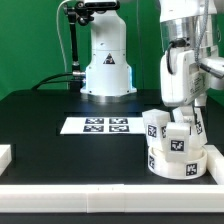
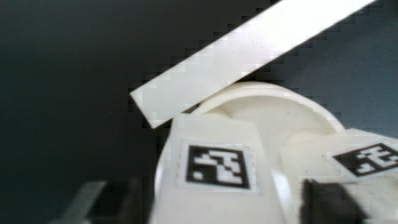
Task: Assemble stool
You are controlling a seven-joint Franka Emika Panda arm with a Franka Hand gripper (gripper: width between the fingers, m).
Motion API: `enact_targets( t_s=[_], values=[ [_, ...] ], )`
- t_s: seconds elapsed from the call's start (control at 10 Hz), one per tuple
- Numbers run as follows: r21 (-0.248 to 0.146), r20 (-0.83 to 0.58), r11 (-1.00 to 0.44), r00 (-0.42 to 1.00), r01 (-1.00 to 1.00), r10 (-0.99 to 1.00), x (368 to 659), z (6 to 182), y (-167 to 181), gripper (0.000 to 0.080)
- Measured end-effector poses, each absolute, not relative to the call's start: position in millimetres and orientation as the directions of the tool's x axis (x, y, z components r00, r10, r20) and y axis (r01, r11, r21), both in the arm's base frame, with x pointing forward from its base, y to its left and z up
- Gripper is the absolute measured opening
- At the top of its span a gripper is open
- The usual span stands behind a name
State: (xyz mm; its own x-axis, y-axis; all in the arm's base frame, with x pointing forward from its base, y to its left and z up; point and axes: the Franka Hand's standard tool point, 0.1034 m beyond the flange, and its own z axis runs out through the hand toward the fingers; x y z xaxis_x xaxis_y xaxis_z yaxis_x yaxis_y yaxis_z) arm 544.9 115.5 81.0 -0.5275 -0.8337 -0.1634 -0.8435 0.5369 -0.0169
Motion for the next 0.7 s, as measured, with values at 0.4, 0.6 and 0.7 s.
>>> enact_targets(
  t_s=[0.4,0.6,0.7],
  values=[
    [-0.028,-0.200,0.515,-0.500,-0.857,-0.843,548,102.6,124,0.0645],
    [-0.041,-0.211,0.489,-0.471,-0.871,-0.857,548,109.6,127,0.0649],
    [-0.039,-0.209,0.488,-0.470,-0.872,-0.858,548,107.9,127,0.0649]
  ],
)
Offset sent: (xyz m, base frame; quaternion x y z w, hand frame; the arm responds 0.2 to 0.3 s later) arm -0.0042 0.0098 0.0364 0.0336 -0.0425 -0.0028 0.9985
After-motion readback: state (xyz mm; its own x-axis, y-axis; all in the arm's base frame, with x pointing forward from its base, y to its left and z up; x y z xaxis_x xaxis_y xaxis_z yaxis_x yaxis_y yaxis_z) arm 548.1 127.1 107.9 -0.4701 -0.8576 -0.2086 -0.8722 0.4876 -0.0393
